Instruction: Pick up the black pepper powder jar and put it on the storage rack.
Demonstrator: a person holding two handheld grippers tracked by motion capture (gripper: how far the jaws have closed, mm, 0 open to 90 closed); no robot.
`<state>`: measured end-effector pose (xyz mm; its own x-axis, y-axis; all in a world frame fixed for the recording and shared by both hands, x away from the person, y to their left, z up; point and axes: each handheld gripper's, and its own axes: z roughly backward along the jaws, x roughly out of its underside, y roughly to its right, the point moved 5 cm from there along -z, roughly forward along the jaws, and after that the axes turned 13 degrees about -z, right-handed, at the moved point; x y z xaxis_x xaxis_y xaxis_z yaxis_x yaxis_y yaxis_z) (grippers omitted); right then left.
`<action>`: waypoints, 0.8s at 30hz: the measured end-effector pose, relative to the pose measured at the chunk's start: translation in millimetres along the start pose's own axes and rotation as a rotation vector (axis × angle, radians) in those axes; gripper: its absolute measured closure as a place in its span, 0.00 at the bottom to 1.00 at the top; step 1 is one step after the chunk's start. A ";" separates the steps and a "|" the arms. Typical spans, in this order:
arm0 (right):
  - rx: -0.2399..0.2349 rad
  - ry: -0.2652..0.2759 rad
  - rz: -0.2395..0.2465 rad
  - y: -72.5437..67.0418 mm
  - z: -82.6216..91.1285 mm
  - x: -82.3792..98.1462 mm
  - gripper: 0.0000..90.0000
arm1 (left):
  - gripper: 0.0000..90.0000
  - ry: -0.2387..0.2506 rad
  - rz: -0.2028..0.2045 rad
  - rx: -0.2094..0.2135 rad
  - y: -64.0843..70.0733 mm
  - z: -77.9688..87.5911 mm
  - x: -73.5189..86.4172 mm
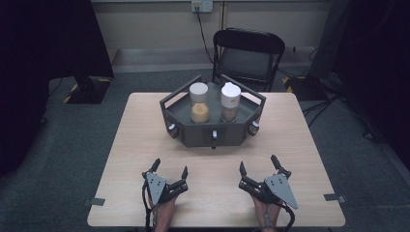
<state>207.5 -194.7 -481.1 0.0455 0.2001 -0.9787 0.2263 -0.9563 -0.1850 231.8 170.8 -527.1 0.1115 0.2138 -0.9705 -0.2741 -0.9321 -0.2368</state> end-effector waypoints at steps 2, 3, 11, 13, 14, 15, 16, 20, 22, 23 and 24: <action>0.007 -0.001 0.000 1.0 1.8 2.6 0.00 | 0.02 0.000 0.000 0.000 0.0 0.0 0.0; 0.007 -0.003 -0.002 2.0 2.5 3.7 0.00 | 0.02 0.000 0.000 0.000 0.0 0.0 0.0; 0.024 -0.015 -0.003 3.0 7.2 18.4 0.00 | 0.01 0.000 0.000 0.000 0.0 0.0 0.0; 0.027 -0.019 0.003 2.8 7.8 21.8 0.00 | 0.02 0.000 0.000 -0.001 0.1 0.0 0.0; 0.029 -0.025 0.004 2.8 7.8 23.3 0.00 | 0.02 0.000 0.000 -0.001 0.1 0.0 0.0; 0.030 -0.029 0.005 2.9 7.9 24.9 0.00 | 0.02 0.000 0.000 -0.001 0.1 0.0 0.0; 0.031 -0.027 0.006 3.3 8.1 27.0 0.00 | 0.02 0.000 0.000 -0.001 0.1 0.0 0.0; 0.033 -0.036 0.000 3.8 9.3 32.2 0.00 | 0.02 0.000 0.000 0.000 0.1 0.0 0.0; 0.031 -0.041 0.002 4.1 9.9 34.3 0.00 | 0.02 0.000 0.000 0.000 0.1 0.0 0.0; 0.031 -0.043 0.001 4.2 10.0 35.5 0.00 | 0.02 0.000 0.000 0.000 0.1 0.0 0.0; 0.031 -0.044 0.001 4.6 9.9 36.7 0.00 | 0.02 0.000 0.000 0.000 0.0 0.0 0.1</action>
<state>200.6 -193.9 -518.7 0.0024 0.1902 -0.9817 0.1959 -0.9628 -0.1861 231.8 170.8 -527.2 0.1120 0.2137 -0.9704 -0.2741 -0.9321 -0.2369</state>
